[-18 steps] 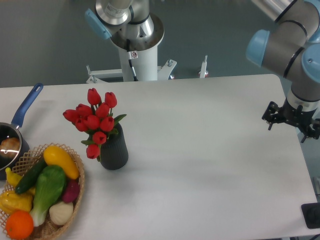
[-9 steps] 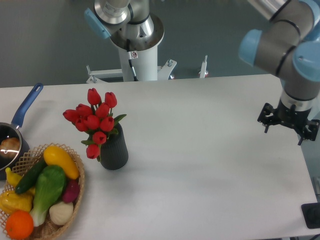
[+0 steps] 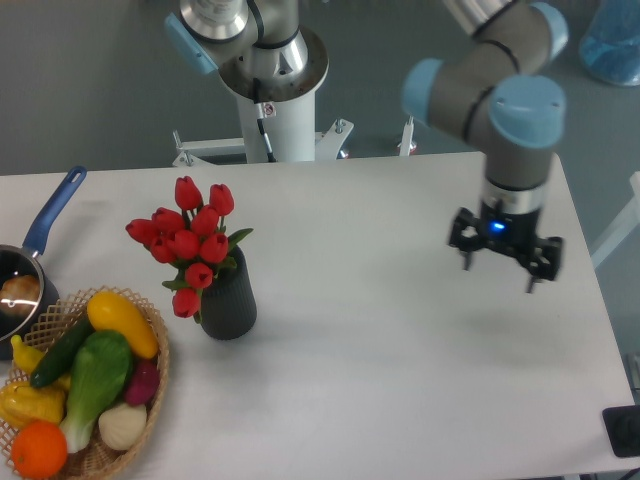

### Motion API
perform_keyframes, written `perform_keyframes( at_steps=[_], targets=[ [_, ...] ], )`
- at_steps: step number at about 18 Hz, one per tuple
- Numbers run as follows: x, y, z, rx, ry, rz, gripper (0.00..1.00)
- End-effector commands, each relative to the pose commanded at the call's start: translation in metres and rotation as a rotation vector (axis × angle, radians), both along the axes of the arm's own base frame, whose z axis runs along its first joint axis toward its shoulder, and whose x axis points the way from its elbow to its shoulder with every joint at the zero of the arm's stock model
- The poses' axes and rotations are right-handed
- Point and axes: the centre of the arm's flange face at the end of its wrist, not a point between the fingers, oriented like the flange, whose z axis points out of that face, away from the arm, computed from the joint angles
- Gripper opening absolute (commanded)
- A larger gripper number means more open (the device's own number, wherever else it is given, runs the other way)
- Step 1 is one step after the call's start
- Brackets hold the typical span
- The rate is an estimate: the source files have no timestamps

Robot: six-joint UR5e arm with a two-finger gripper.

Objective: Pick up the flowers from the vase
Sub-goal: 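Move the open gripper toward the red tulips in the black vase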

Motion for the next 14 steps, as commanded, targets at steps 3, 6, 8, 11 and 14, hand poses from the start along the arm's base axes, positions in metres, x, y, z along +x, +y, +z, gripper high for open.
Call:
perform_keyframes(
  at_steps=[3,6,8,11,14],
  targets=[
    [0.042,0.007,-0.008,0.115,-0.096,-0.057,1.00],
    [0.065,0.022,-0.011,0.135,-0.118,-0.104,1.00],
    [0.089,0.026,-0.006,0.185,-0.148,-0.135,1.00],
    [0.118,0.017,-0.003,0.251,-0.190,-0.152,1.00],
    [0.147,0.019,0.007,0.324,-0.220,-0.194,1.00]
  ],
)
